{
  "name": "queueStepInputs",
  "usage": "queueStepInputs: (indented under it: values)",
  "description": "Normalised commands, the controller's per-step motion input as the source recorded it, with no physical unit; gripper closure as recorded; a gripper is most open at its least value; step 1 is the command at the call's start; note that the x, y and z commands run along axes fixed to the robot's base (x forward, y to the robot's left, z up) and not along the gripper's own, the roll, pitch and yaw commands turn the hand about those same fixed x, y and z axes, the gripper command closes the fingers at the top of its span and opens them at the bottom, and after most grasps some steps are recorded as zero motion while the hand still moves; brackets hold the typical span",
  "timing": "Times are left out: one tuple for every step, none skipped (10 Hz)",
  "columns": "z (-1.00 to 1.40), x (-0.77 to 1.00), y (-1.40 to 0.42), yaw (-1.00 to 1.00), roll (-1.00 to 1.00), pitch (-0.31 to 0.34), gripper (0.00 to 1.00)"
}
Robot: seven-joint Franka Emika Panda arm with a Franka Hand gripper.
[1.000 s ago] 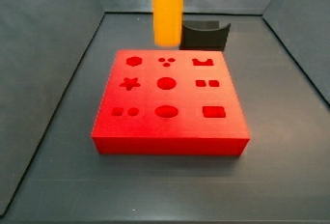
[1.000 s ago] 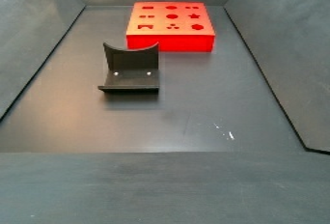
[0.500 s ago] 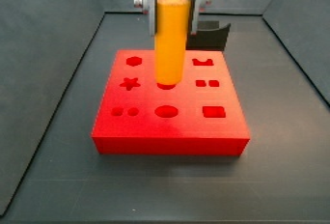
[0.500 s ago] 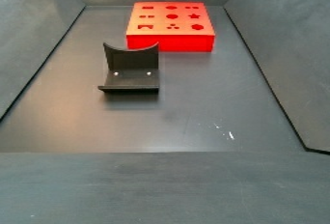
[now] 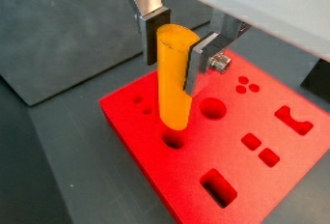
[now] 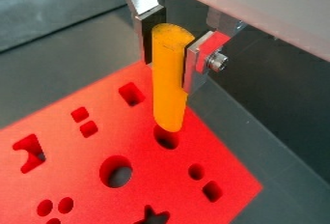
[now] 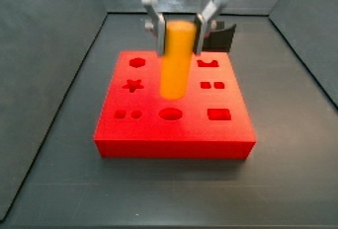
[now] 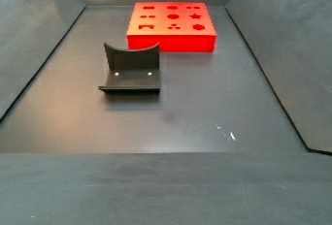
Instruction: Insert the oval object.
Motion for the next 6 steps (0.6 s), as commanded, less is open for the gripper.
queueStepInputs:
  values:
    - [-0.37, 0.00, 0.11, -0.07, -0.13, -0.057, 1.00]
    - [-0.28, -0.02, 0.06, -0.06, -0.09, -0.039, 1.00]
    - [-0.24, 0.00, 0.00, -0.01, -0.07, -0.044, 1.00]
    - [-0.28, 0.00, 0.00, 0.00, -0.05, -0.043, 1.00]
    - [-0.26, 0.03, 0.00, -0.01, -0.04, -0.050, 1.00]
    - [-0.27, 0.00, 0.00, -0.02, -0.02, -0.059, 1.00]
